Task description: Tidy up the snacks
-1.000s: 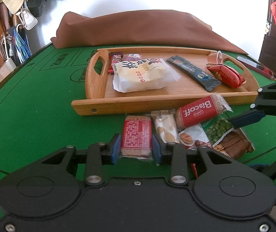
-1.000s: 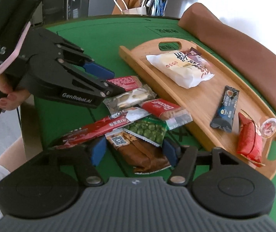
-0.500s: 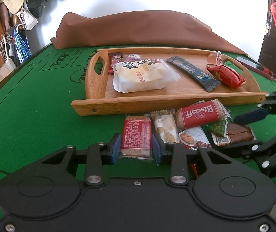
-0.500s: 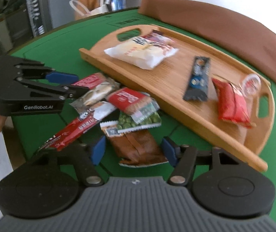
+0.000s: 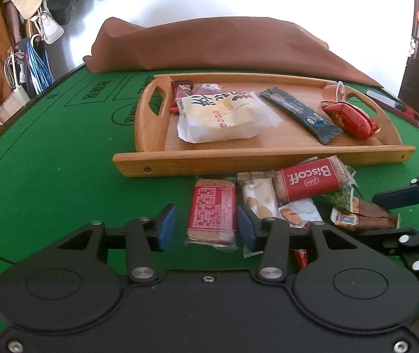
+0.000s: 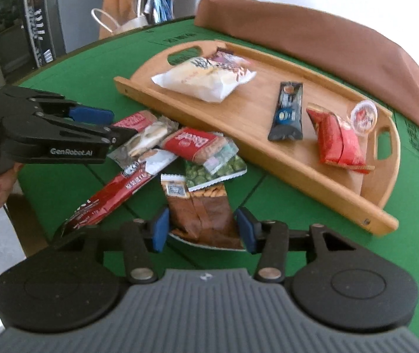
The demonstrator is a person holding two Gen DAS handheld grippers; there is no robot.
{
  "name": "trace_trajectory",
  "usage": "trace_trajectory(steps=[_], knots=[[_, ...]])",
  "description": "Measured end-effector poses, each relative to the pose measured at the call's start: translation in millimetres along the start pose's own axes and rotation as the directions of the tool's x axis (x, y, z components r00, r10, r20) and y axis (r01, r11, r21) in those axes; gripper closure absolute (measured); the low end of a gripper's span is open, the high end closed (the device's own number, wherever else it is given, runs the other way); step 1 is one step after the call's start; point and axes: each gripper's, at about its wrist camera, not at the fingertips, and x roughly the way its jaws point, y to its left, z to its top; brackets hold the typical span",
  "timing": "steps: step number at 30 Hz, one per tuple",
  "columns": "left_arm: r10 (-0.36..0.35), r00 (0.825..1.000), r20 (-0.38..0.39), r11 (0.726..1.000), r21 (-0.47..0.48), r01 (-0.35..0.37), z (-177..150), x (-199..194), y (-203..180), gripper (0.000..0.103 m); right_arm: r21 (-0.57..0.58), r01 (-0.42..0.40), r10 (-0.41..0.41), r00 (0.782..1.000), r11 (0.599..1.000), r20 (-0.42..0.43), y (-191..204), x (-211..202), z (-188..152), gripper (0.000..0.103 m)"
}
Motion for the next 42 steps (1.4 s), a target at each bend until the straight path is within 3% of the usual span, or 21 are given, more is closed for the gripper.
trace_trajectory(steps=[1, 2, 8, 16, 32, 42], knots=[[-0.001, 1.0, 0.0, 1.0, 0.0, 0.001, 0, 0, -1, 0.062, 0.01, 0.003, -0.003, 1.0, 1.0, 0.002, 1, 0, 0, 0.052], [-0.003, 1.0, 0.0, 1.0, 0.0, 0.003, 0, -1, -2, 0.071, 0.02, 0.008, -0.008, 1.0, 1.0, -0.002, 3, 0, 1, 0.053], [0.016, 1.0, 0.025, 0.998, 0.054, -0.017, -2, -15, -17, 0.071, 0.087, -0.019, 0.02, 1.0, 0.996, -0.008, 3, -7, 1, 0.055], [-0.008, 0.997, 0.076, 0.999, 0.039, 0.005, 7, -37, -18, 0.071, 0.08, -0.029, 0.023, 0.997, 0.996, 0.075, 6, -38, 7, 0.056], [-0.006, 0.992, 0.125, 1.0, -0.029, 0.01, 53, -32, -10, 0.071, 0.18, 0.088, -0.124, 0.972, 0.98, 0.202, -36, -53, 41, 0.056], [-0.028, 0.989, 0.143, 0.998, -0.057, 0.036, 99, -11, -1, 0.071, 0.26, 0.146, -0.2, 0.959, 0.955, 0.198, -77, -35, 74, 0.056]])
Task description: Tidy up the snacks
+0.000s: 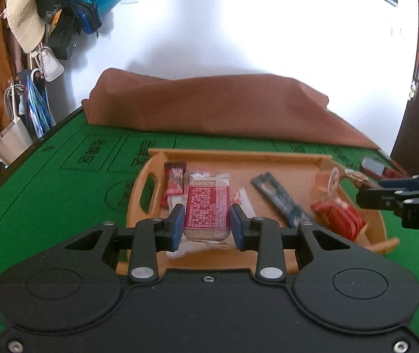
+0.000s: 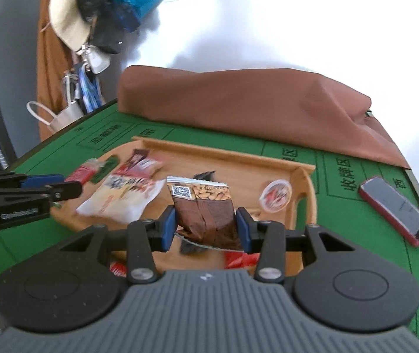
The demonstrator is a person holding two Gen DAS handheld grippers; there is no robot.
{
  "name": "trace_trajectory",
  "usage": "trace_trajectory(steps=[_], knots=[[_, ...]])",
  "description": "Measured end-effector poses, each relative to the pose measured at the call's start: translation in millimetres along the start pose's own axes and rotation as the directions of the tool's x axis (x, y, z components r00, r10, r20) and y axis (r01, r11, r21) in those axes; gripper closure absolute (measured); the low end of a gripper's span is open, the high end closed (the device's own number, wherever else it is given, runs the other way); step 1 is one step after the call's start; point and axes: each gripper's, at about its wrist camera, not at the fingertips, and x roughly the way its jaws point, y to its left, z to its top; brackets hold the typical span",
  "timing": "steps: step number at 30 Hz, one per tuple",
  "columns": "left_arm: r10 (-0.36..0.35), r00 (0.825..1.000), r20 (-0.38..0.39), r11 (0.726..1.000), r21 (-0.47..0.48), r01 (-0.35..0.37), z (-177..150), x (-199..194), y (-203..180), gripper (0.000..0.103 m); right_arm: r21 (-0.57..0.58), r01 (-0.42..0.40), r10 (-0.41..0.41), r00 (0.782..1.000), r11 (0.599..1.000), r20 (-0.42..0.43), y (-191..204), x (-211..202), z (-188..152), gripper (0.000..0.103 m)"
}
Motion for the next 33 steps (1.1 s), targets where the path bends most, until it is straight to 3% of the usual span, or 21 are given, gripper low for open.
trace_trajectory(steps=[5, 12, 22, 33], knots=[[-0.024, 1.0, -0.017, 0.999, -0.024, 0.024, 28, 23, 9, 0.071, 0.004, 0.04, -0.04, 0.999, 0.999, -0.011, -9, 21, 19, 0.056], [-0.062, 0.992, -0.11, 0.995, -0.083, 0.053, 57, 78, 11, 0.071, 0.06, 0.052, -0.046, 0.993, 0.997, -0.105, -22, 76, 48, 0.056], [-0.052, 0.976, -0.21, 0.996, -0.082, 0.036, 51, 150, -17, 0.071, 0.065, 0.076, -0.06, 0.974, 0.995, -0.219, -25, 140, 41, 0.056], [-0.016, 0.971, -0.238, 1.0, -0.028, 0.01, 42, 177, -32, 0.071, 0.05, 0.072, -0.058, 0.971, 0.996, -0.233, -28, 160, 35, 0.056]])
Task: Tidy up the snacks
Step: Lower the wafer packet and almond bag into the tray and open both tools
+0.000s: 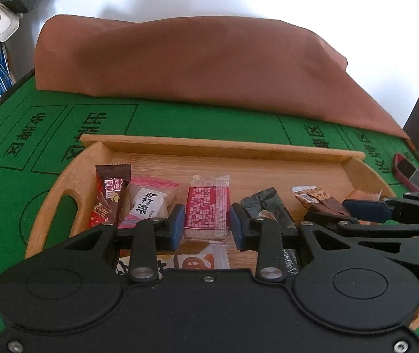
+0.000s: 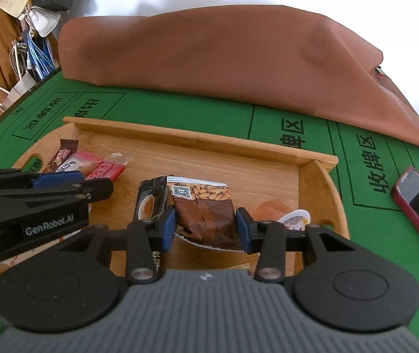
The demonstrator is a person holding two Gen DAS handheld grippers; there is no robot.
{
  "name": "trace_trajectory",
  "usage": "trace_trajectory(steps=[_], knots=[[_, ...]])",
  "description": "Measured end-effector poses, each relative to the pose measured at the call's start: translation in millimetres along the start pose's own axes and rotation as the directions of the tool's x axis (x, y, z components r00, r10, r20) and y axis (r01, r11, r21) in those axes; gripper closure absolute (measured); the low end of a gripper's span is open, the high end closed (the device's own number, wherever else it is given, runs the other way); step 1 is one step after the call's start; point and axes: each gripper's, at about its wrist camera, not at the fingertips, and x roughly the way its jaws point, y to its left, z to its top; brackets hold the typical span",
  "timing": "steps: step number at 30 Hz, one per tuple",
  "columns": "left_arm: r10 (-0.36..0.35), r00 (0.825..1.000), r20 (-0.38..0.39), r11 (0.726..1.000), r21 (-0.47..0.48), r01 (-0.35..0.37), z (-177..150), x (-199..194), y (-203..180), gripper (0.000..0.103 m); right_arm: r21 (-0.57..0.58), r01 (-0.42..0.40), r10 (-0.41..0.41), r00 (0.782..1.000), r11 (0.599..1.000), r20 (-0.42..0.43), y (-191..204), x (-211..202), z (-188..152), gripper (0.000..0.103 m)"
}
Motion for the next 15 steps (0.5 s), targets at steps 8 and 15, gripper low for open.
trace_trajectory(steps=[8, 15], knots=[[0.009, 1.0, -0.004, 1.0, 0.01, -0.009, -1.2, 5.5, -1.4, 0.071, -0.009, 0.008, -0.008, 1.0, 1.0, -0.007, 0.7, 5.7, -2.6, 0.055], [0.016, 1.0, -0.012, 1.0, 0.015, -0.016, -2.5, 8.0, -3.6, 0.071, -0.018, 0.014, -0.014, 1.0, 1.0, -0.014, 2.3, 9.2, -4.7, 0.055]])
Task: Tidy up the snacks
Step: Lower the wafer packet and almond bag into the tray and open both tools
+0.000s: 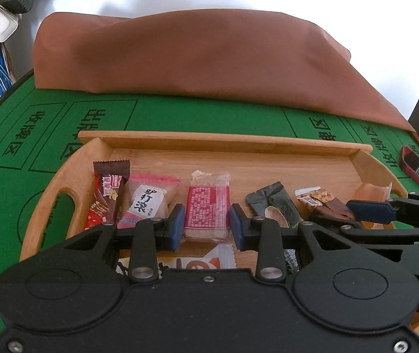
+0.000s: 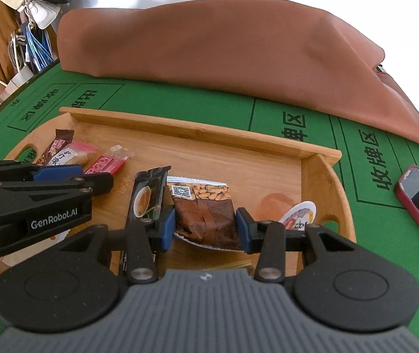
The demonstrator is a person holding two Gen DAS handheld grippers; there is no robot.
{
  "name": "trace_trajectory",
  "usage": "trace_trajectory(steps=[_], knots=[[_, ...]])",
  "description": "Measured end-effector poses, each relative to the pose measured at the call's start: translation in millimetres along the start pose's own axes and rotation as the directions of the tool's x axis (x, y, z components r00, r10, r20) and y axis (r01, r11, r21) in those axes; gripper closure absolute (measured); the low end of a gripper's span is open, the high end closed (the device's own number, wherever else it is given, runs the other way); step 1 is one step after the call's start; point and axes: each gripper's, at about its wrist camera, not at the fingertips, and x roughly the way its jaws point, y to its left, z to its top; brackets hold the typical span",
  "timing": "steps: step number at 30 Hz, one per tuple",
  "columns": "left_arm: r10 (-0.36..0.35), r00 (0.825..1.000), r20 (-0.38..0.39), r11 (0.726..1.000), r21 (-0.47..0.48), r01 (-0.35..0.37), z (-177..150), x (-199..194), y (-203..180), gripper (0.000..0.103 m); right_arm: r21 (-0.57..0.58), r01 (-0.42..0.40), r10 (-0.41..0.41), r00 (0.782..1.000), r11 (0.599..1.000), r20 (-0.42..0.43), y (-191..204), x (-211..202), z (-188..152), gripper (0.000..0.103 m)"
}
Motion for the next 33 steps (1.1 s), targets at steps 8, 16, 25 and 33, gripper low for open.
trace_trajectory(steps=[8, 16, 25, 33], knots=[[0.004, 1.0, -0.001, 1.0, 0.008, -0.004, -2, 4, -1, 0.071, -0.009, 0.005, -0.005, 1.0, 1.0, -0.003, 2, 3, 0, 0.055], [0.005, 1.0, 0.001, 1.0, 0.013, -0.005, -2, 4, -2, 0.071, -0.02, 0.012, -0.012, 1.0, 1.0, -0.001, 4, 3, -1, 0.055], [0.005, 1.0, 0.002, 1.0, 0.011, -0.005, -3, 3, -1, 0.07, -0.024, 0.009, -0.009, 1.0, 1.0, 0.001, 4, 4, -2, 0.049], [0.0, 1.0, 0.026, 1.0, 0.027, 0.0, -4, -10, -1, 0.053, -0.047, 0.006, -0.005, 1.0, 0.999, 0.016, 7, -6, -5, 0.038]])
